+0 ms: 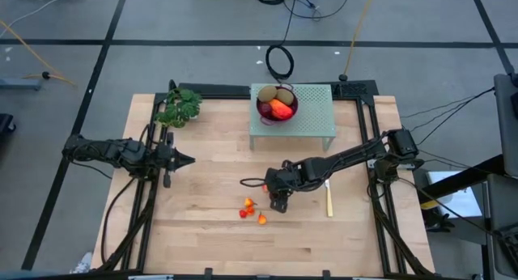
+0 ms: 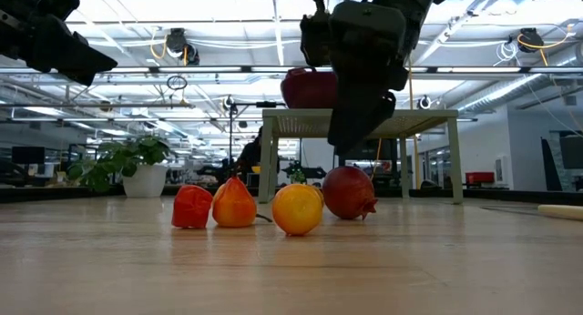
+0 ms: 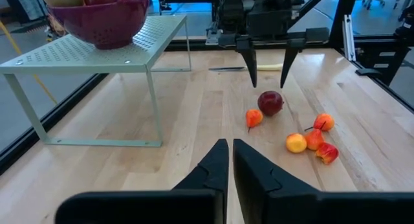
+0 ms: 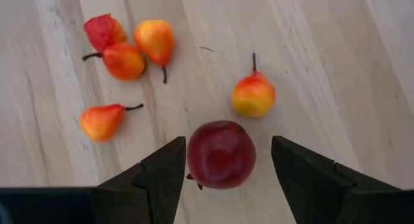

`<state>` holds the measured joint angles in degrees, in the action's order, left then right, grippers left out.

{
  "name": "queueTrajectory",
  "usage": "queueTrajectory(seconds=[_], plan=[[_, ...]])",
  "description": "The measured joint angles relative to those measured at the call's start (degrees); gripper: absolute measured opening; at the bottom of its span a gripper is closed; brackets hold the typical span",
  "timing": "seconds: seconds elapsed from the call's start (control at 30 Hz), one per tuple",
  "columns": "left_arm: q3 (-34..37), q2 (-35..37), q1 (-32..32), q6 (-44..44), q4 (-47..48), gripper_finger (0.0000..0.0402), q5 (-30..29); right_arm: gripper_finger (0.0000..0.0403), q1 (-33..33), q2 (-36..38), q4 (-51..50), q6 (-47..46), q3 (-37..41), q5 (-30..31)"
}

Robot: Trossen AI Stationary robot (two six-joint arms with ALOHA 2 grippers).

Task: Pick & Place Fruit
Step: Put the pomegranate into the dark red colander on the shelf

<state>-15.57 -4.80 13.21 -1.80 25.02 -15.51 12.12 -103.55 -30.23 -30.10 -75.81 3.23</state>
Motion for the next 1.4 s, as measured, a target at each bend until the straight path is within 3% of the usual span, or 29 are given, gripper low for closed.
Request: queueTrajectory(seconds=[0.2,0.47,1.1,1.23,1.4], plan=[[0.0,0.0,0.0,0.0,0.0,0.0002,0.0,0.0224,0.0,0.0,0.0,-3.6,0.0,-0.1],[0.0,0.0,0.0,0.3,0.0,0.0027,0.0,0.0224,-1.3,0.0,0.0,-8.1,0.0,-0.3],[0.0,0.0,0.0,1.6,0.0,0.0033,0.0,0.0225,-1.3,0.0,0.0,-7.7,0.0,-0.1],[0.0,0.0,0.0,1.6,0.0,0.0033,0.0,0.0242,-1.3,0.0,0.0,-8.1,0.0,0.0],[0.0,0.0,0.0,1.6,0.0,0.0033,0.0,0.0296,-1.3,0.0,-0.1,-8.3,0.0,2.6]])
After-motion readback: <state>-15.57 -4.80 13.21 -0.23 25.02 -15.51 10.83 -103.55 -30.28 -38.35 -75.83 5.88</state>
